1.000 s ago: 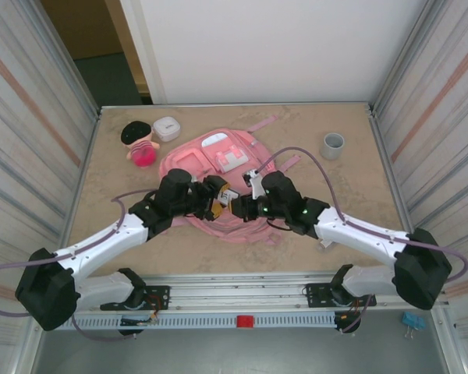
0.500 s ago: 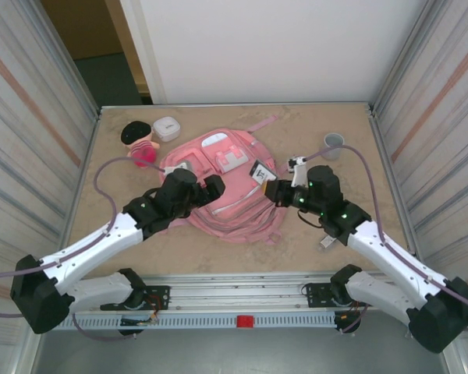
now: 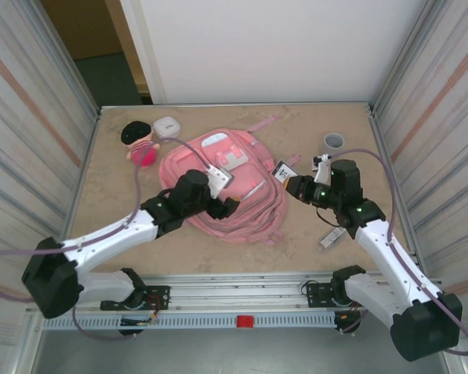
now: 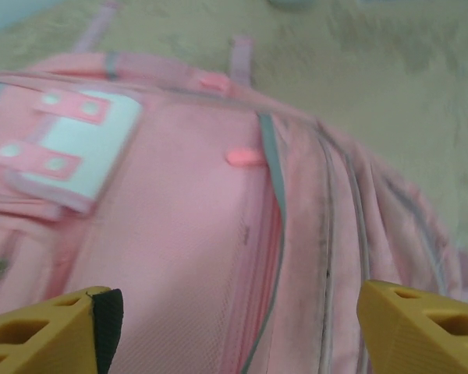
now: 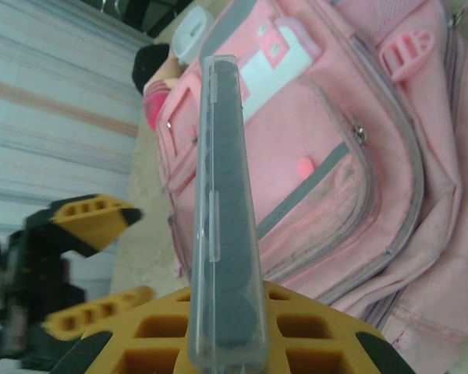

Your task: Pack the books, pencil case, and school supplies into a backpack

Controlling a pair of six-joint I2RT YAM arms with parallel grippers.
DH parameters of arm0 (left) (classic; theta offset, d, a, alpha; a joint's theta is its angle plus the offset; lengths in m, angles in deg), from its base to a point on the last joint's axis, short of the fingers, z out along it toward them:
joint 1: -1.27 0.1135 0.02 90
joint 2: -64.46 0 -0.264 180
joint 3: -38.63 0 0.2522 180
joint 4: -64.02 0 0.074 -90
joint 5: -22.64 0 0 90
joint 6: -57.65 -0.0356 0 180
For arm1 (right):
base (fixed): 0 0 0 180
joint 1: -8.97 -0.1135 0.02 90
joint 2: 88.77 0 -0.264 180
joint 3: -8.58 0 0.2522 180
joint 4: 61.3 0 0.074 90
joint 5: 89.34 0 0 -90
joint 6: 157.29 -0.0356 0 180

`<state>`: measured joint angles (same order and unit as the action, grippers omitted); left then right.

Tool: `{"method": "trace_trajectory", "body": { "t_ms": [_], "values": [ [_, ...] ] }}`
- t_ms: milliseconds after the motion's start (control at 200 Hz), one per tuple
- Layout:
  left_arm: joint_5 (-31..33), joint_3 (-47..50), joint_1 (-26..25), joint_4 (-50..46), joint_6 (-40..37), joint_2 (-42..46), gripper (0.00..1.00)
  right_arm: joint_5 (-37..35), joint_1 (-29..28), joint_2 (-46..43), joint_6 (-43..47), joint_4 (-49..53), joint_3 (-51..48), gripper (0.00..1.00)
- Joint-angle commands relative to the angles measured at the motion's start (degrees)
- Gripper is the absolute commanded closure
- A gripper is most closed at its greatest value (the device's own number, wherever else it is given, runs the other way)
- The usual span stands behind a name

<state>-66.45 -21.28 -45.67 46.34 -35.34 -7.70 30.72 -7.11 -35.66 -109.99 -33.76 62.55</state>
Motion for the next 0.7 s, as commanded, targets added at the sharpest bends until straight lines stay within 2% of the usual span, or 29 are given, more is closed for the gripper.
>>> {"method": "trace_trajectory", "body": {
  "t_ms": [0,185,296,356,446,481,526,546,611,697],
  "values": [
    [-4.37,-0.87,-0.86,0.59,-13.07,-5.88,0.17,3.11,0.26,1.28,-1.67,-0.23,0.05,0.90],
    [3.48,-4.44,-3.79,1.23,-17.62,-14.82,0.09,3.25,0.24,2.40,-1.10,-2.18,-0.19,0.90],
    [4.47,-5.58,-4.55,2.18,-20.08,-18.39,0.08,3.51,0.26,3.17,0.39,-2.27,0.05,0.90],
    [7.01,-5.61,-4.56,3.83,-20.55,-20.14,0.09,3.43,0.28,3.30,0.52,-2.64,0.04,0.90],
    [12.98,-6.40,-4.58,4.17,-19.38,-21.40,0.23,3.44,0.26,3.32,0.01,-3.41,-0.37,0.90],
    [14.04,-6.18,-4.57,4.59,-18.88,-20.90,0.36,3.52,0.21,3.32,-0.15,-3.50,-0.47,0.90],
    [14.20,-5.37,-4.57,5.48,-17.96,-19.35,0.60,3.60,0.28,3.32,-0.18,-3.22,-0.48,0.90],
    [14.20,-4.88,-4.63,6.25,-17.54,-18.20,0.68,3.60,0.26,3.32,-0.11,-2.93,-0.48,0.90],
    [13.37,-3.12,-4.58,8.25,-15.94,-14.19,0.79,3.04,0.28,3.32,0.24,-1.64,-0.47,0.90],
    [11.64,-2.02,-4.56,8.66,-13.70,-8.99,0.89,2.36,0.42,2.61,-0.08,-0.37,-0.68,0.90]
  ]
}}
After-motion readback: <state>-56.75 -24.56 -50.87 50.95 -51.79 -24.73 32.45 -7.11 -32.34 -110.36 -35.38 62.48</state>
